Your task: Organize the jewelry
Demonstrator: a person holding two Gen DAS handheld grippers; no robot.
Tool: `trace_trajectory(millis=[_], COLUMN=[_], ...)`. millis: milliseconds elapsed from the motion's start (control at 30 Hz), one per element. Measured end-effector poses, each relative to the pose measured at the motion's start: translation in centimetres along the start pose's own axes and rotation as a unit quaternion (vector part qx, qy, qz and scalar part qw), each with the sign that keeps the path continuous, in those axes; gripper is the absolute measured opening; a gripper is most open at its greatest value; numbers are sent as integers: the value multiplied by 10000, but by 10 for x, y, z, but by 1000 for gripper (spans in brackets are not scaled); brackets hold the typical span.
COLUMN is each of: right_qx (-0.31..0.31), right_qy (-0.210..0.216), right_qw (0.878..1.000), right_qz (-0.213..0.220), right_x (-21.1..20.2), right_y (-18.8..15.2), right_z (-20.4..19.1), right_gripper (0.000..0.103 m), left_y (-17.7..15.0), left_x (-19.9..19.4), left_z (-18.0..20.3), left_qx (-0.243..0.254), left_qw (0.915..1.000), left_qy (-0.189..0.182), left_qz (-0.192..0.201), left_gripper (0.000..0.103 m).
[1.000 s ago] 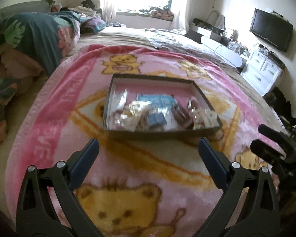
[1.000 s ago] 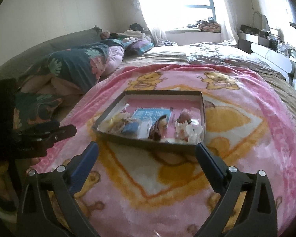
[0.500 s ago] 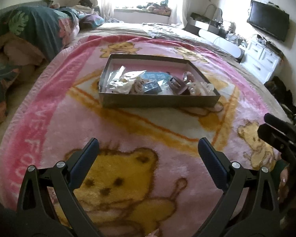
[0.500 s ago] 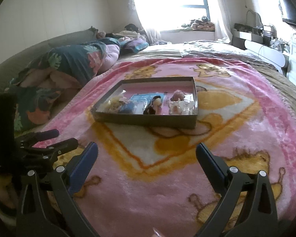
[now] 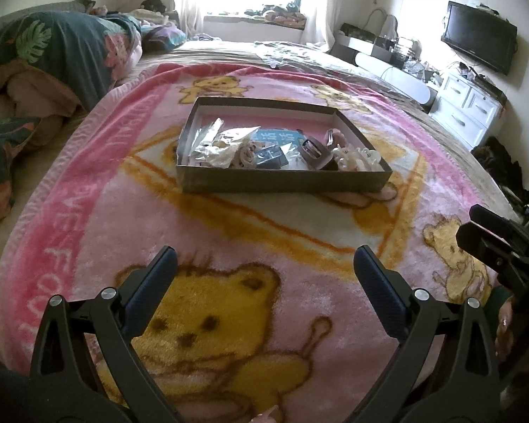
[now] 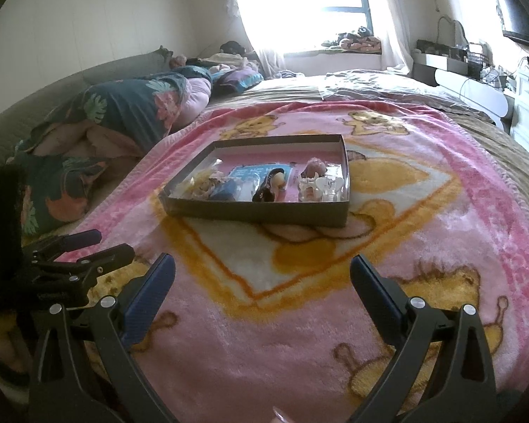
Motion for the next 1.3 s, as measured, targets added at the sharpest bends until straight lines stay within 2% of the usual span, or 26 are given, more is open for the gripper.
trace_trajectory(millis=[1300], right_qx=[-20], right_qy=[11], right_qw=[10000], right_qz=[11], right_x=[0], right_y=[-2], right_z=[-1], right_gripper=[99], left_y=[2], left_x=[-7], left_z=[-1], left_qx=[-2], left_qw=[9999], left_qy=[100], left_qz=[26], left_gripper=[94])
Point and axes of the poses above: each gripper's, at about its wrist camera, not at the fingertips, and x roughly the way its jaws point, z to its right, y to its top, the point moved 10 cm from there along x, roughly the way its jaws point, and after that the axes turned 8 degrees about -y, right-handed, at the moved point
